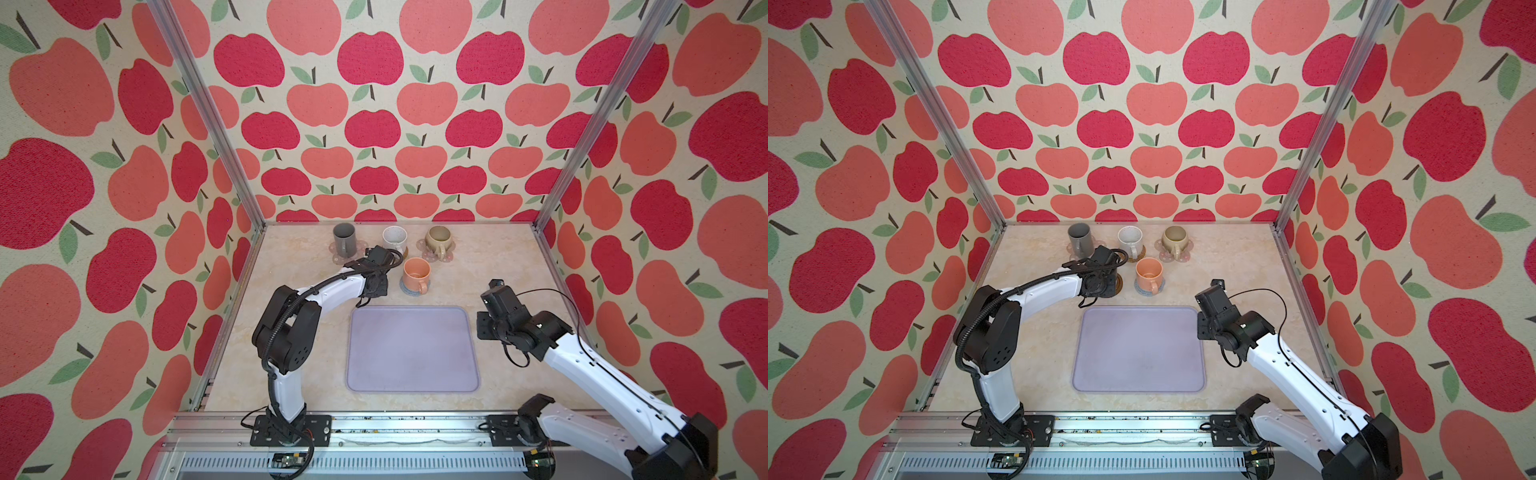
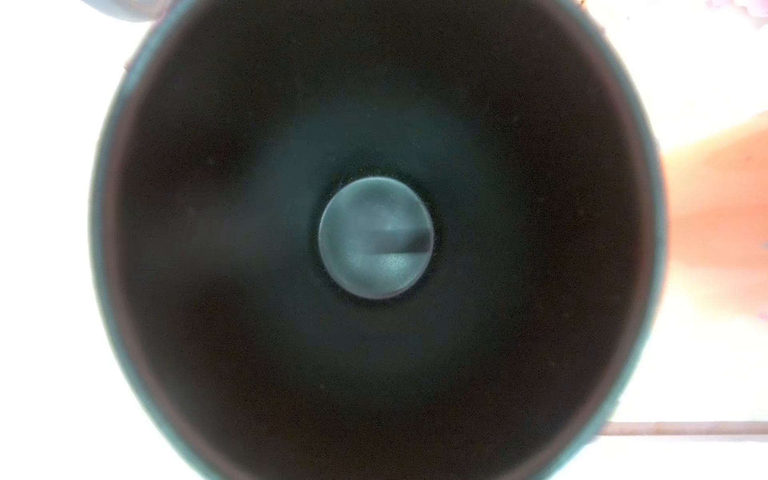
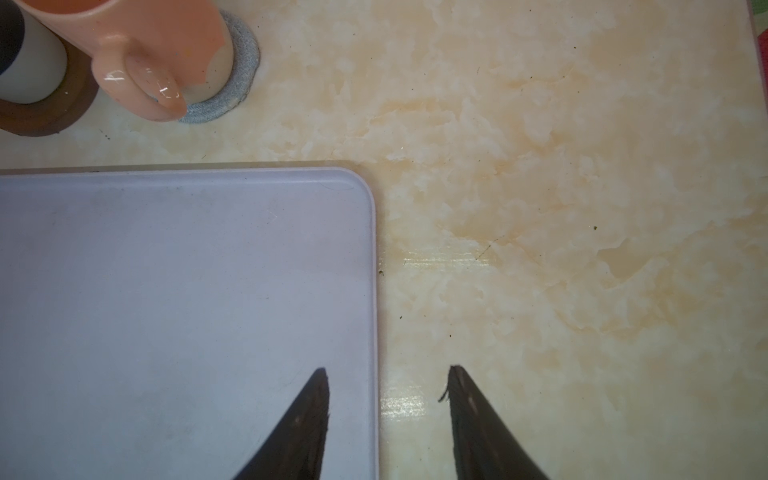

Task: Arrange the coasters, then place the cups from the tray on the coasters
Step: 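Lower the black mug onto the brown coaster with the left gripper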

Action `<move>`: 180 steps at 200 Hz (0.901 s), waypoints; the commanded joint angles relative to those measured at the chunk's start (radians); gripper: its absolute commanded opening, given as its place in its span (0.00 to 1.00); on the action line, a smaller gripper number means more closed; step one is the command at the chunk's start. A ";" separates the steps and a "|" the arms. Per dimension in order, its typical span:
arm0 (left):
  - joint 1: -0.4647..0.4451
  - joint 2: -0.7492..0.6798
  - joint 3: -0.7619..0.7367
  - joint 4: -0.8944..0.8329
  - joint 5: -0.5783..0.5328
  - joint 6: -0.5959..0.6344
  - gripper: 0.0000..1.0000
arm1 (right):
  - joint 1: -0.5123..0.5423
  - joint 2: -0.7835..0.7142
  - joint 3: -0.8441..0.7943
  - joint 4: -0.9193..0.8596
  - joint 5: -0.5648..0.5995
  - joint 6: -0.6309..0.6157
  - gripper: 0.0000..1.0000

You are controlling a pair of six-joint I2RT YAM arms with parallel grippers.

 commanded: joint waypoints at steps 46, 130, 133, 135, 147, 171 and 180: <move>-0.002 -0.043 -0.059 0.001 0.020 -0.043 0.16 | -0.008 -0.007 0.003 -0.015 0.000 0.008 0.49; -0.012 -0.042 -0.068 -0.008 0.037 -0.041 0.19 | -0.008 -0.010 0.007 -0.019 -0.006 0.016 0.50; -0.012 -0.040 -0.066 -0.008 0.039 -0.040 0.19 | -0.007 -0.011 0.007 -0.020 -0.006 0.016 0.50; -0.012 -0.040 -0.066 -0.008 0.040 -0.039 0.19 | -0.007 -0.011 0.006 -0.021 -0.006 0.016 0.50; -0.013 -0.033 -0.062 -0.006 0.050 -0.036 0.19 | -0.008 -0.014 0.006 -0.022 -0.003 0.019 0.50; -0.013 -0.021 -0.051 -0.007 0.068 -0.026 0.21 | -0.007 -0.021 0.004 -0.025 -0.003 0.021 0.50; -0.013 -0.017 -0.046 -0.009 0.081 -0.018 0.22 | -0.007 -0.025 0.003 -0.027 -0.002 0.021 0.50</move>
